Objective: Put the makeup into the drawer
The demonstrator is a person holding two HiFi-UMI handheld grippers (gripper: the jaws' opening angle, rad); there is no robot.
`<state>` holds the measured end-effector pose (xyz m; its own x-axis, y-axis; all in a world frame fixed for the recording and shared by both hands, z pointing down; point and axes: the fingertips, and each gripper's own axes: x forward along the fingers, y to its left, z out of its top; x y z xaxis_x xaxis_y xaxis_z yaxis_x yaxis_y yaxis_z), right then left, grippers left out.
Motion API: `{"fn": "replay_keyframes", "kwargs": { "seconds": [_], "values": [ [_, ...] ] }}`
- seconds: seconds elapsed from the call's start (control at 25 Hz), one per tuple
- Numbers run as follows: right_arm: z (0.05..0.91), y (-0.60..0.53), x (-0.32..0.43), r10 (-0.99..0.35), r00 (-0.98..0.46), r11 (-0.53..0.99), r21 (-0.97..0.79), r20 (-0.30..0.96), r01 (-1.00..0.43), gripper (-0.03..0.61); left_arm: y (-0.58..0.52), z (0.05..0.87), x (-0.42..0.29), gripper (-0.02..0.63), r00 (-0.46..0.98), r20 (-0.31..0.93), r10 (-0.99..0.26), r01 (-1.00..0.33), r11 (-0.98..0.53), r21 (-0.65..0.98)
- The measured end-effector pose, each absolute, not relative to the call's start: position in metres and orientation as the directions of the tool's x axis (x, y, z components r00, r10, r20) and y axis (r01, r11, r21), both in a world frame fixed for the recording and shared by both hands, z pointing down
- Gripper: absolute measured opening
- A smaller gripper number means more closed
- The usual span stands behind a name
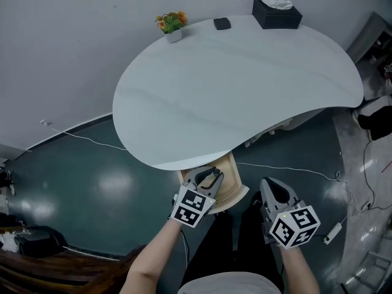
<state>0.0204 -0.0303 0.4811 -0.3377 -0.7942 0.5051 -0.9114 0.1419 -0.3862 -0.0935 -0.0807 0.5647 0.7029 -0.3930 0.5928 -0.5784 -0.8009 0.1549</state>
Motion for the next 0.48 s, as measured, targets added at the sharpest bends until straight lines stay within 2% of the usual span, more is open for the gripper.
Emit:
{"fn": "replay_keyframes", "kwargs": {
  "seconds": [0.48],
  "values": [
    [0.505,-0.029,0.023,-0.769,-0.332,0.110,-0.398,0.546,-0.911,0.002,-0.079,0.619,-0.079,0.103,0.702,0.649,-0.293,-0.481,-0.867,0.129]
  ]
}}
